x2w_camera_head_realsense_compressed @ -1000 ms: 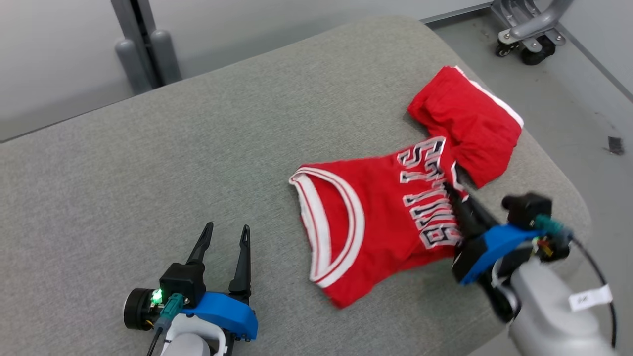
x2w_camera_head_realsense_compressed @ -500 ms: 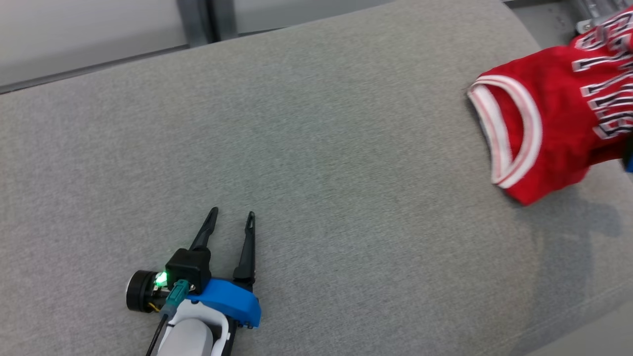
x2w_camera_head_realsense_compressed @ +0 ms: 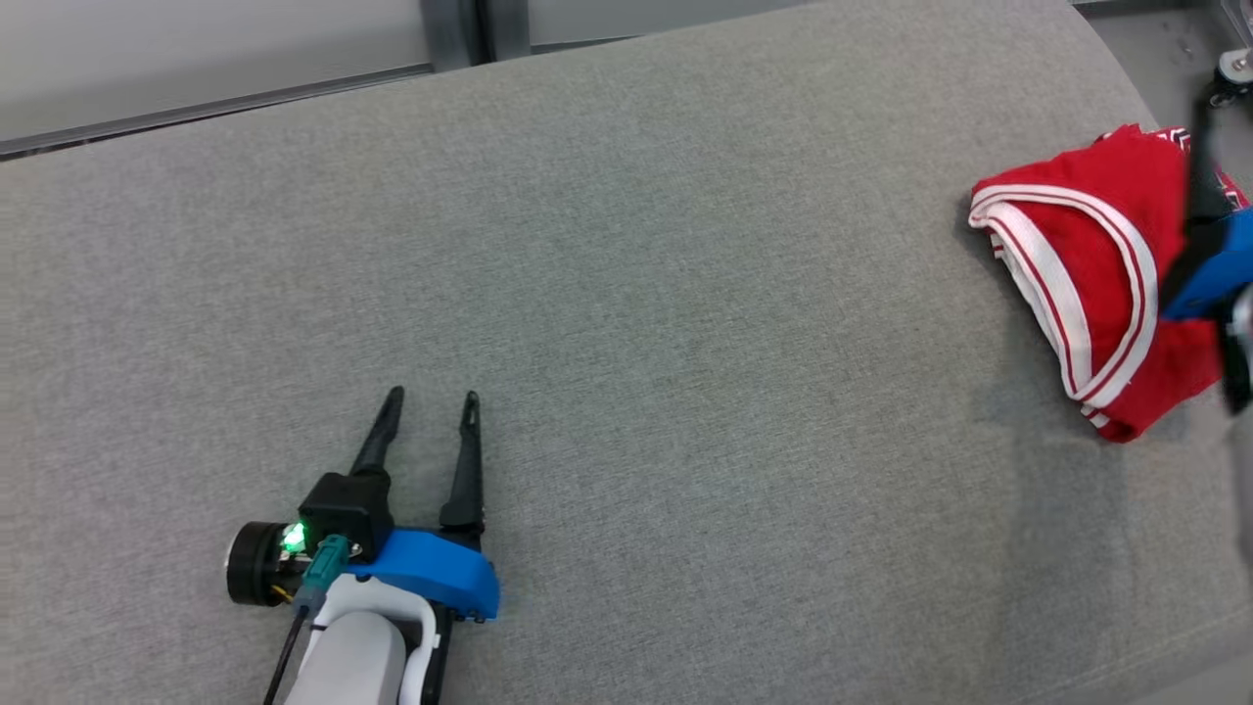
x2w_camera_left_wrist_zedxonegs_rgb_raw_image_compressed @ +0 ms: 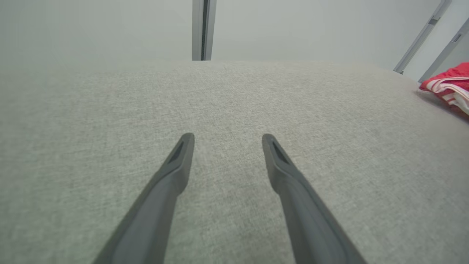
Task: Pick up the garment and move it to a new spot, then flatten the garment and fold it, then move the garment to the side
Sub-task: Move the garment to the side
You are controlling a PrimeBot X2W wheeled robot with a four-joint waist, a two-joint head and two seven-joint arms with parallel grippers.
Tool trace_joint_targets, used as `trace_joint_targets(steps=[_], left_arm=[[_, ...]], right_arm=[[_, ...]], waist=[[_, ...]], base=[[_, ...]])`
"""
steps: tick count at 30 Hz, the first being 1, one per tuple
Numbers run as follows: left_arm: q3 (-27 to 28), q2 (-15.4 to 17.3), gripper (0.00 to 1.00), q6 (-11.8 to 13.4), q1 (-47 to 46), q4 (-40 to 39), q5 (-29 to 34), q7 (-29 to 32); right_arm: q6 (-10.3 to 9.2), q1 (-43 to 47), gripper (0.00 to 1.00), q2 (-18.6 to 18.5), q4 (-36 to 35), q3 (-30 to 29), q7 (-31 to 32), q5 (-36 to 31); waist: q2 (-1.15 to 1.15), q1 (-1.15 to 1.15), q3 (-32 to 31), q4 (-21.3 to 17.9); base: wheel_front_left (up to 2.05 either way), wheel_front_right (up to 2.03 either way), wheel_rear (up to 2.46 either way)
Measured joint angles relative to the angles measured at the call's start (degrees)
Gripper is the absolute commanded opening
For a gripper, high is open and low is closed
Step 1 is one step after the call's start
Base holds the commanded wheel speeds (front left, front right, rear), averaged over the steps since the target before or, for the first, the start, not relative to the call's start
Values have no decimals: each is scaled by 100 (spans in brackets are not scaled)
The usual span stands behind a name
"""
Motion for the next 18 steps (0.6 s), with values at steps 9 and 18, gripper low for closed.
trace_joint_targets(steps=[9,18], left_arm=[[392,21,100,134,142,-154,-8,2],[736,26,100,300,349,-267,-147,2]], right_arm=[[0,1351,100,1062,-1862,460,0,829],[0,2668,100,1601,-2487,764,-2,1165]], waist=[[0,0,-220,434],[0,0,-444,1044]], base=[[0,0,0],[0,0,0]])
